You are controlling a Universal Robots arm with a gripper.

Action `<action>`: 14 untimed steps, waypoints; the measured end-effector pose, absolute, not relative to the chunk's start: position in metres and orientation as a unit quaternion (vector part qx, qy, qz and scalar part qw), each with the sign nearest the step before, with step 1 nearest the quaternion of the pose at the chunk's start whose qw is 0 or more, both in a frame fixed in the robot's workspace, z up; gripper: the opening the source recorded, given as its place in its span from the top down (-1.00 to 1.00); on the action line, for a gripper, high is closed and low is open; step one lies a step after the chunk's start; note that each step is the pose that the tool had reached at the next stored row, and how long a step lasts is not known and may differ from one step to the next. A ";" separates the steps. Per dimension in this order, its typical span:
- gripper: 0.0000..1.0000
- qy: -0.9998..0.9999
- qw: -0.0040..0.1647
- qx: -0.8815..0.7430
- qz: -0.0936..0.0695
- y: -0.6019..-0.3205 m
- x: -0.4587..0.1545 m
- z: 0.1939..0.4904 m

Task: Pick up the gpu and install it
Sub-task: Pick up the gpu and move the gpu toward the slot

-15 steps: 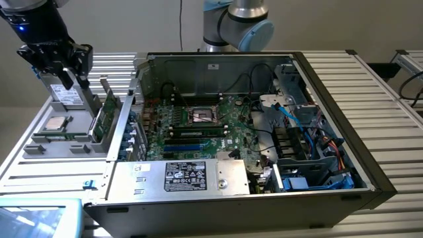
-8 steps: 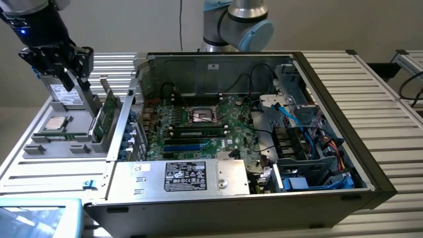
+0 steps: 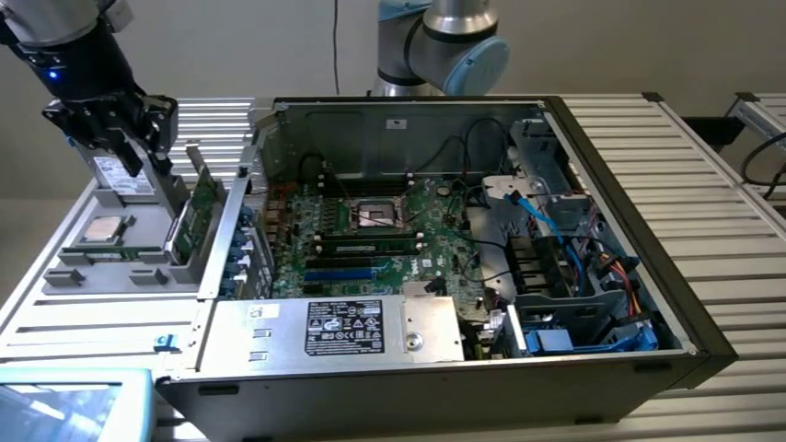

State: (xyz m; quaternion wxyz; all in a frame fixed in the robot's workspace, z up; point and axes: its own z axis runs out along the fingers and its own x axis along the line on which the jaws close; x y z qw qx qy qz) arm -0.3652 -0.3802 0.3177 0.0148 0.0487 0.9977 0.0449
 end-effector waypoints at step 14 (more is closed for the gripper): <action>0.11 0.999 0.017 0.030 0.042 -0.381 -0.360 0.296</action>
